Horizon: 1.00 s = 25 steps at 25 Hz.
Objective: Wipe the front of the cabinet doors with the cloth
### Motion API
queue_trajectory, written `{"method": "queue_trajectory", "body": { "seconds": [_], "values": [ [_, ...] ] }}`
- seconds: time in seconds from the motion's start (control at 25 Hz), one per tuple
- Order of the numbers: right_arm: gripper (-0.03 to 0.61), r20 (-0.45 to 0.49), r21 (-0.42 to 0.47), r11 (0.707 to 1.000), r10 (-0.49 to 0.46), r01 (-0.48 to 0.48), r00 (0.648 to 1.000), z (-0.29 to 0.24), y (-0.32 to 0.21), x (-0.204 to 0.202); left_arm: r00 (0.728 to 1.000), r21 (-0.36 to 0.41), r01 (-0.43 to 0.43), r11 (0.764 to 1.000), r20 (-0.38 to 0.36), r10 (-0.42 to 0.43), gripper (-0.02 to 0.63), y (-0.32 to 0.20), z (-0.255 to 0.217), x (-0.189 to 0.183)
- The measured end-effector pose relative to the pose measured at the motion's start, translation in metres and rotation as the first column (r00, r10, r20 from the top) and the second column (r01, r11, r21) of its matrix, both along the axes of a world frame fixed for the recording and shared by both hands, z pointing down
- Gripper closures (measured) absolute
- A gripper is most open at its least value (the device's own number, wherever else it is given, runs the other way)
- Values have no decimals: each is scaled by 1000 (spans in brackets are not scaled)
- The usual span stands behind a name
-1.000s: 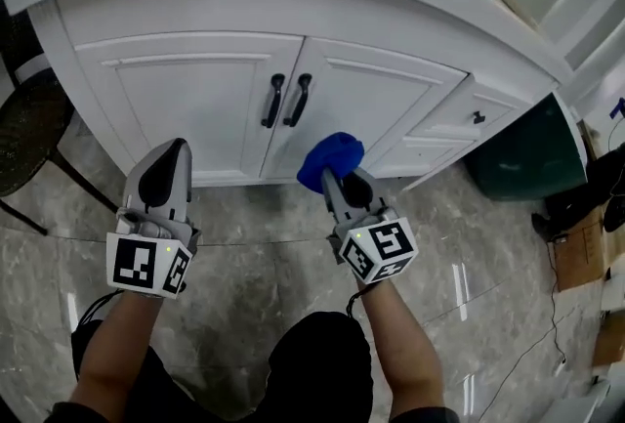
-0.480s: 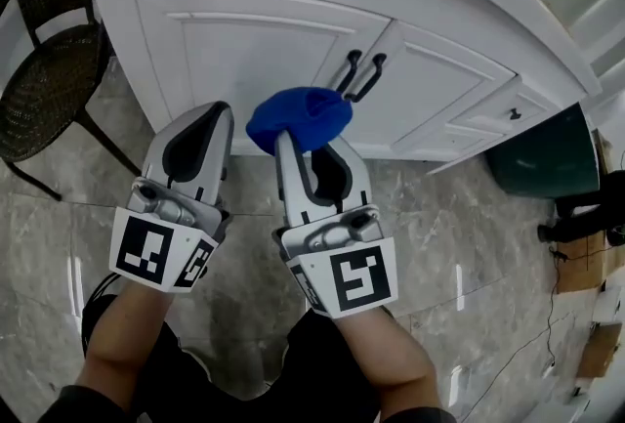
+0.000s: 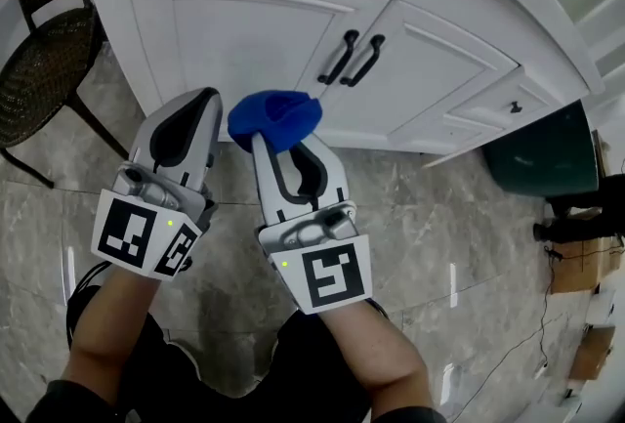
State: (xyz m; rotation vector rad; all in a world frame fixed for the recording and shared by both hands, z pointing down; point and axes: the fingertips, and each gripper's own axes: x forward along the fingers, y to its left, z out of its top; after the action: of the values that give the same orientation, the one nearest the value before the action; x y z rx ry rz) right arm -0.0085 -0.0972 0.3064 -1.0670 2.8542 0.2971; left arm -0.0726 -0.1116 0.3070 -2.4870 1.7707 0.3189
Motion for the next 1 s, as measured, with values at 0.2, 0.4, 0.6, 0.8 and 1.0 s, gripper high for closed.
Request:
{"method": "queue_trajectory", "body": {
  "seconds": [0.2, 0.4, 0.6, 0.8, 1.0],
  "values": [
    [528, -5, 13, 1000, 10, -10, 1000, 0, -5, 12, 999, 6, -6, 1000, 39, 6, 614, -3, 2, 12],
    [528, 32, -27, 1000, 10, -9, 999, 5, -11, 15, 996, -23, -13, 1000, 89, 15, 614, -1, 16, 15],
    [528, 13, -23, 1000, 18, -17, 1000, 8, -11, 22, 997, -19, -12, 1000, 75, 14, 614, -1, 13, 19],
    [528, 13, -45, 998, 37, -36, 999, 12, -14, 36, 997, -7, -24, 1000, 67, 24, 614, -4, 8, 29],
    [528, 16, -14, 998, 56, -55, 998, 13, -23, 45, 997, -8, -41, 999, 58, 42, 614, -12, 11, 34]
  ]
}}
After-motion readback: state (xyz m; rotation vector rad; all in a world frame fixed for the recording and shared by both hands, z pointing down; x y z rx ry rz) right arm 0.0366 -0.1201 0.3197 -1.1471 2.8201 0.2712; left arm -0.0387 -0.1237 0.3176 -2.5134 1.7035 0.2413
